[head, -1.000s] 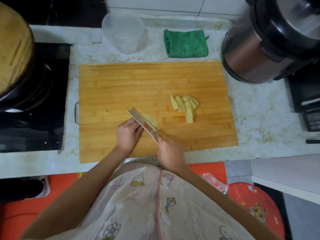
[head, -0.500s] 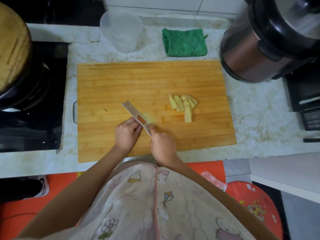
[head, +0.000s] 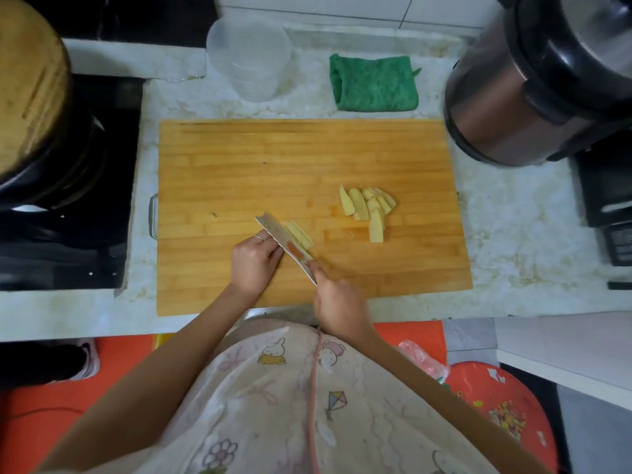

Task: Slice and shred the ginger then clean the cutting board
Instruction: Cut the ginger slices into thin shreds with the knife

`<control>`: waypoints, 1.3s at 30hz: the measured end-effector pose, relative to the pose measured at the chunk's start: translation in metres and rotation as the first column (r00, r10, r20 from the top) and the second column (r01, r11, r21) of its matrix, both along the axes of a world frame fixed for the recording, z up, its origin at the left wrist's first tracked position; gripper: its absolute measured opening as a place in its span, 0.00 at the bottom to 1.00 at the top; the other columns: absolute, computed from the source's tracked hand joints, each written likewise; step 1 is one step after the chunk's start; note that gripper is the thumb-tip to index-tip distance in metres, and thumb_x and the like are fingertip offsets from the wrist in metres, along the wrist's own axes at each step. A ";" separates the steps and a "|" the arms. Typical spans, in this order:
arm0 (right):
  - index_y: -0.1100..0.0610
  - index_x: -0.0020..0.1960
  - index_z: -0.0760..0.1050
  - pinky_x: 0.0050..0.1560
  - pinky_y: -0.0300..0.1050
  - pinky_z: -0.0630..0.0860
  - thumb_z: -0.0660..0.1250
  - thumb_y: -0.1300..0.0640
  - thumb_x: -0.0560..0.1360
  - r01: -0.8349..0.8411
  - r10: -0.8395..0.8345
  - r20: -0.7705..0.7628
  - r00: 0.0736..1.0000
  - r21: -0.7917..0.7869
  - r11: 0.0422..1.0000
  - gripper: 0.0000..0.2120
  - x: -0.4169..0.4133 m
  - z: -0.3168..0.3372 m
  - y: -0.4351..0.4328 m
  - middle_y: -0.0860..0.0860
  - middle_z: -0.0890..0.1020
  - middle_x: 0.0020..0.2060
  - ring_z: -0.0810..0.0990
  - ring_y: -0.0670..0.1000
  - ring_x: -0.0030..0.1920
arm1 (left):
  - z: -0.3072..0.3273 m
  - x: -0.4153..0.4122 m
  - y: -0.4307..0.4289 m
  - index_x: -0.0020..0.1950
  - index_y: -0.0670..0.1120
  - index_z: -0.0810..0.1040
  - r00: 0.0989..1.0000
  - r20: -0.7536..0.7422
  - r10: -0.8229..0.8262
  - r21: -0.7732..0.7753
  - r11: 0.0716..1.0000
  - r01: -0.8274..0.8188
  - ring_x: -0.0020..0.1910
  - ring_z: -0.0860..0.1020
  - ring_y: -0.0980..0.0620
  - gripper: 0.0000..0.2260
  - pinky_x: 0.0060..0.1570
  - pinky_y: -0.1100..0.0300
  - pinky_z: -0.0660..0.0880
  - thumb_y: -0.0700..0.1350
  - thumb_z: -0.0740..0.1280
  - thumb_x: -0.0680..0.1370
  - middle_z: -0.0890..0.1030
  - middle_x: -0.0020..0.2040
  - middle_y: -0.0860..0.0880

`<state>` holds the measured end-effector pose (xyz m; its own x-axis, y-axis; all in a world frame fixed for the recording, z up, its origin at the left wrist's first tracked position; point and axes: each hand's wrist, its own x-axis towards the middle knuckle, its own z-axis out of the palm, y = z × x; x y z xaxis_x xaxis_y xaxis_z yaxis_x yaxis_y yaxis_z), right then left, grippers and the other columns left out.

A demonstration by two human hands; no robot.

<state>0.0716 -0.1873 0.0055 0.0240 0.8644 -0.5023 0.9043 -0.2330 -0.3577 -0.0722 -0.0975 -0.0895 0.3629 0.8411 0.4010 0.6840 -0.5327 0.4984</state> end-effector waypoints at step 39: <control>0.53 0.74 0.59 0.42 0.47 0.73 0.56 0.62 0.78 0.033 -0.032 -0.029 0.999 0.026 0.999 0.25 -0.003 0.002 0.008 0.58 0.81 0.45 0.80 0.59 0.47 | -0.003 0.001 0.001 0.37 0.42 0.82 0.999 0.051 0.011 0.012 1.000 -0.012 0.36 0.79 0.52 0.11 0.29 0.60 0.71 0.44 0.65 0.76 0.84 0.41 0.48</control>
<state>0.0689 -0.1796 0.0070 0.0383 0.8764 -0.4801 0.8858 -0.2521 -0.3896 -0.0716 -0.0964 -0.0926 0.3321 0.8399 0.4292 0.6642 -0.5313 0.5259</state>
